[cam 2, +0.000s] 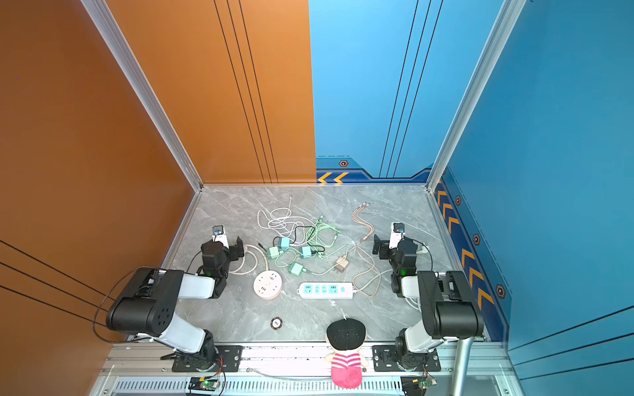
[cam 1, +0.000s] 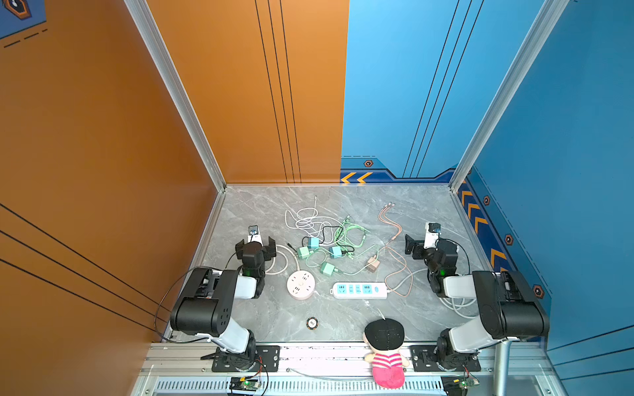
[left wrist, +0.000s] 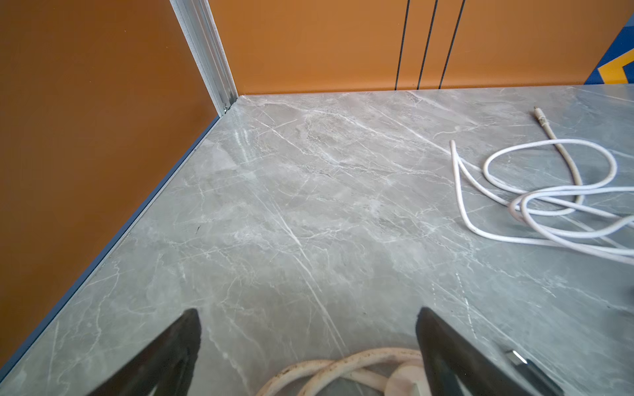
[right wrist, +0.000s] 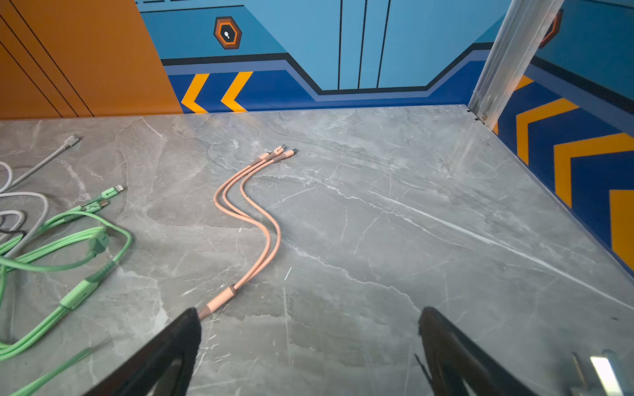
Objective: Insert the plug
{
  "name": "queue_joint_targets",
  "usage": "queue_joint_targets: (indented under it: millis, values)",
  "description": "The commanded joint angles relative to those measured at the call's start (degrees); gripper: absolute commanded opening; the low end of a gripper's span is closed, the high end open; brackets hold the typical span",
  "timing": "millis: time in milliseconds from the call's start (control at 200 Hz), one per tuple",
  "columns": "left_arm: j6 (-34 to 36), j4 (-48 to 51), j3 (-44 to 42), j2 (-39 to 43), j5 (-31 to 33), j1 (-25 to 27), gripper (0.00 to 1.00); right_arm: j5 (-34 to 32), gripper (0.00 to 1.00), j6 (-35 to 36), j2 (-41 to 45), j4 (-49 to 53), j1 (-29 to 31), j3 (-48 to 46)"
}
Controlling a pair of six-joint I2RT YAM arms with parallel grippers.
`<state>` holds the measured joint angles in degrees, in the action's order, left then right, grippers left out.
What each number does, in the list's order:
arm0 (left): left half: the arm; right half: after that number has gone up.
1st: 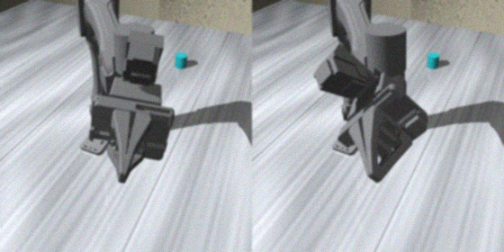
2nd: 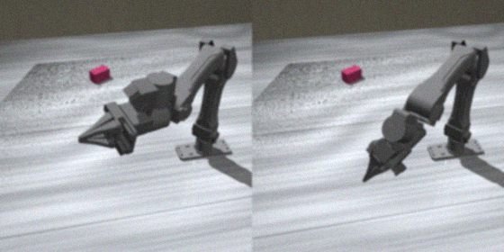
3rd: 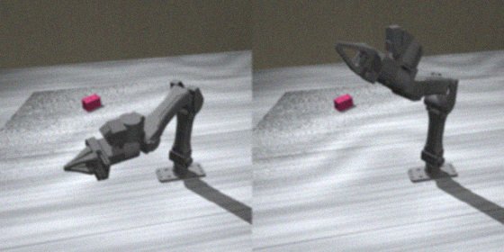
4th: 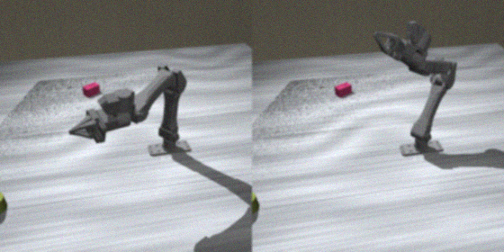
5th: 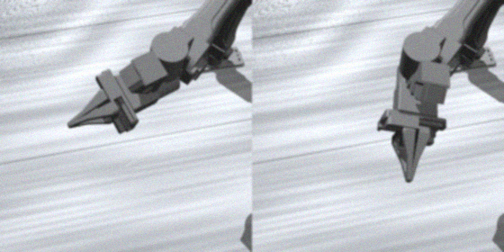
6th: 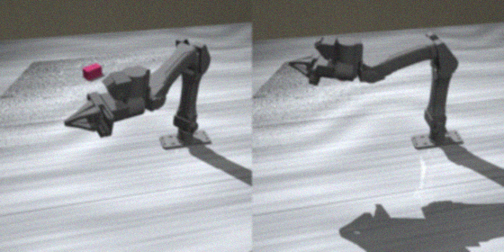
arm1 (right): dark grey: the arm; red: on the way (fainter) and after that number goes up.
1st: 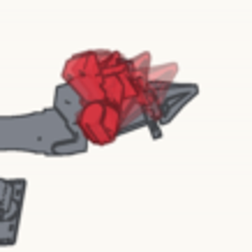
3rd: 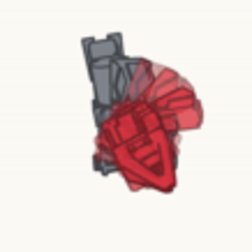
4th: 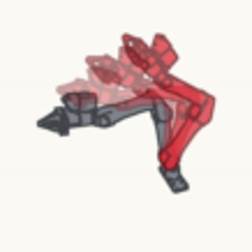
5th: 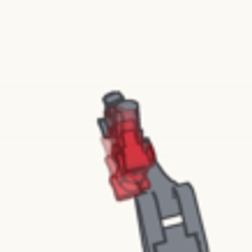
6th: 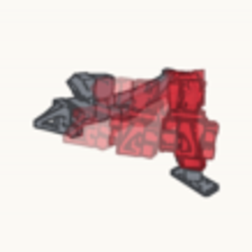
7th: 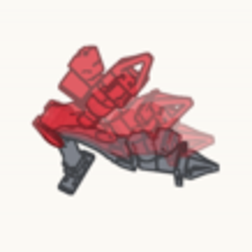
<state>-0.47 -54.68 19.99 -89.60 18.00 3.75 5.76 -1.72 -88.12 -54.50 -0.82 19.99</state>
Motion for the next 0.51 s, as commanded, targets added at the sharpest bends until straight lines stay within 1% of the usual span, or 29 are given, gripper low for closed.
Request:
queue_joint_targets:
  millis: [0,501]
  values:
    - [-0.45,-1.05,0.53,-0.13,1.1,-0.14,0.98,-0.05,1.0,-0.68,-0.65,0.09,-0.23,0.4]
    - [-0.35,-1.05,0.64,-0.24,1.25,-0.06,0.98,-0.11,1.0,-0.73,-0.65,0.27,-0.24,0.47]
